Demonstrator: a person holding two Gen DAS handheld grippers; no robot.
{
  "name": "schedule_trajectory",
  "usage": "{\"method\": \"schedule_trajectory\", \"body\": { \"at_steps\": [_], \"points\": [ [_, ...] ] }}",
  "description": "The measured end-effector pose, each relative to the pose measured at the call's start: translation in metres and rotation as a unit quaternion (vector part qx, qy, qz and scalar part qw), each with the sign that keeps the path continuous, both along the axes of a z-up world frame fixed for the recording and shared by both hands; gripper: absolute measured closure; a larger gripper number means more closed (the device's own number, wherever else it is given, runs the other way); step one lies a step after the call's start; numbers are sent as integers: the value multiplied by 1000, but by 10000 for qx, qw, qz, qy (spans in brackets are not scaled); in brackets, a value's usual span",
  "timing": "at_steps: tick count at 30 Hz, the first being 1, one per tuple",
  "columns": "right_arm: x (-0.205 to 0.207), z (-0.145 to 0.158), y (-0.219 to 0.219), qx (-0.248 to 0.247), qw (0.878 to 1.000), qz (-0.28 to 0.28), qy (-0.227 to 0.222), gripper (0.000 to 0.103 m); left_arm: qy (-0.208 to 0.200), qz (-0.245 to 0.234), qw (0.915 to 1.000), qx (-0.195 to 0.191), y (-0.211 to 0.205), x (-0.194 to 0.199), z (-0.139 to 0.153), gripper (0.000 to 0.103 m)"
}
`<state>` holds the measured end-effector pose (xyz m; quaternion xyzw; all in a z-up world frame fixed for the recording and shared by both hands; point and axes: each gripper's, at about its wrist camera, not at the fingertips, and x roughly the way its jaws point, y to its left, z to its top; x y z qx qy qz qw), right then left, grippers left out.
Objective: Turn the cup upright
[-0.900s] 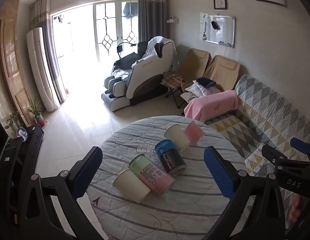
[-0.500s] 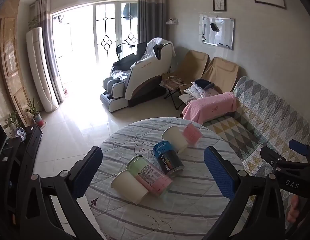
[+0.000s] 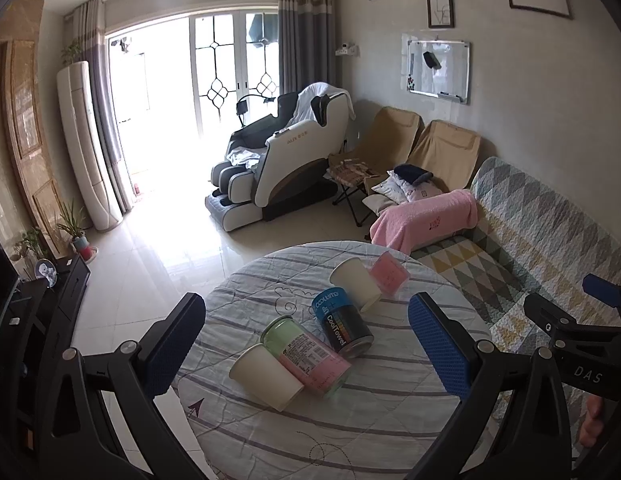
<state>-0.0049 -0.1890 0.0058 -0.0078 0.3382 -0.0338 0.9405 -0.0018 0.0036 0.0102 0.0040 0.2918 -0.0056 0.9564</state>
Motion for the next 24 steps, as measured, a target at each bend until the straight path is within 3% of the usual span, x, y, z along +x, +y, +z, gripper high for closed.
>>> {"method": "schedule_trajectory", "body": {
  "at_steps": [24],
  "points": [
    [2,2,3,-100,9999,6,-52,0,-168,-171,9997,39,-6,0,11,0]
  ]
}}
